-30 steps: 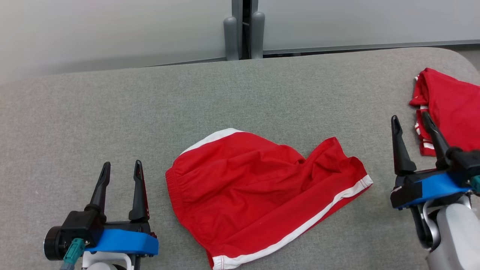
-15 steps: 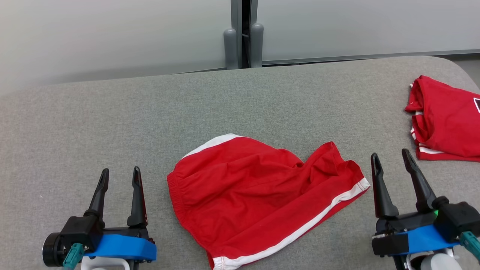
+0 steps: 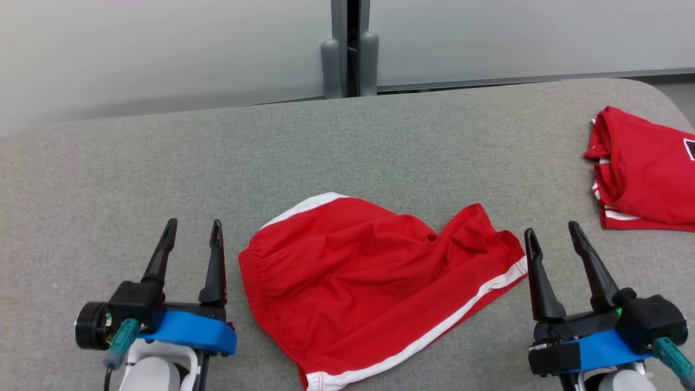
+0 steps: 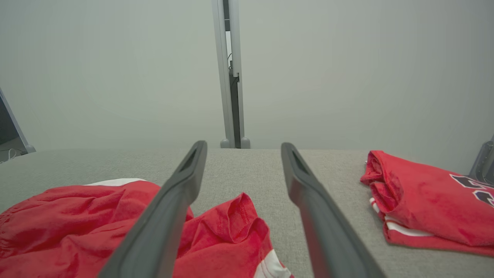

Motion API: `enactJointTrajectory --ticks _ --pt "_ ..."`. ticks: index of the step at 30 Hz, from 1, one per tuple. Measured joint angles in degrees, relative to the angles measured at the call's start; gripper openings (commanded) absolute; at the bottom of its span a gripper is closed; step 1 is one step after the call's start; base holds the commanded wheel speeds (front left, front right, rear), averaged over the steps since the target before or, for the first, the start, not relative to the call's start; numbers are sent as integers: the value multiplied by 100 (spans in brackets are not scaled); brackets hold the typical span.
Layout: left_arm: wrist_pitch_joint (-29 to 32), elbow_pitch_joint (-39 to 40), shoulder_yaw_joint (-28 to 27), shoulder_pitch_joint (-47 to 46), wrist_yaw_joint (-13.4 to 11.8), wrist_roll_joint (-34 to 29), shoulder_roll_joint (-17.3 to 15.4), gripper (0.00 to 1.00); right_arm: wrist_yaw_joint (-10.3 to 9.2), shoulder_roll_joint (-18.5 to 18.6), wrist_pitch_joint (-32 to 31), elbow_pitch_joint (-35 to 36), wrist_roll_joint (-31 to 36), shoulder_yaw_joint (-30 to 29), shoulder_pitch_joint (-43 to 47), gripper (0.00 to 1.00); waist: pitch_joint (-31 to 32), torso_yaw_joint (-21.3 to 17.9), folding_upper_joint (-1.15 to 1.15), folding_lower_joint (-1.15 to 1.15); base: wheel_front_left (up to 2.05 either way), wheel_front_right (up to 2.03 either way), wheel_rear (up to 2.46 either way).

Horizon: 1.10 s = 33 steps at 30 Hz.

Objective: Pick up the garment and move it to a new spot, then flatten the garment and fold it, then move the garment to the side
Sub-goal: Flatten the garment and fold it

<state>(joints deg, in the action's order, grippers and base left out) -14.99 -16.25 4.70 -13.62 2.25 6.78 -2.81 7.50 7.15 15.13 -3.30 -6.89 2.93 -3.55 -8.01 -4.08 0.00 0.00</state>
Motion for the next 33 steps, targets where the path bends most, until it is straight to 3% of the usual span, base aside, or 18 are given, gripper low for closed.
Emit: enactJointTrajectory --ticks 10,26,27,29,30,33 --pt "192 -1452 358 -448 275 -124 -78 100 0 -35 0 -231 0 -38 -29 100 -62 -138 0 0 0 0 0" --pt "846 -2481 845 -656 447 132 -71 100 0 -85 0 -350 2 -41 -102 100 -171 -205 0 0 0 0 0" --pt "887 -2527 871 -684 449 171 -67 86 0 -86 0 -357 2 -38 -109 100 -176 -212 0 0 0 0 0" --pt "895 -2593 938 -749 457 216 -65 10 0 -86 0 -365 2 -32 -115 100 -187 -226 0 0 0 0 0" --pt "888 -2619 968 -769 475 230 -62 0 0 -86 0 -369 2 -26 -121 100 -193 -232 0 0 0 0 0" --pt "823 -2674 1044 -839 492 272 -36 0 0 -86 0 -374 1 -24 -131 100 -213 -244 0 0 0 0 0"
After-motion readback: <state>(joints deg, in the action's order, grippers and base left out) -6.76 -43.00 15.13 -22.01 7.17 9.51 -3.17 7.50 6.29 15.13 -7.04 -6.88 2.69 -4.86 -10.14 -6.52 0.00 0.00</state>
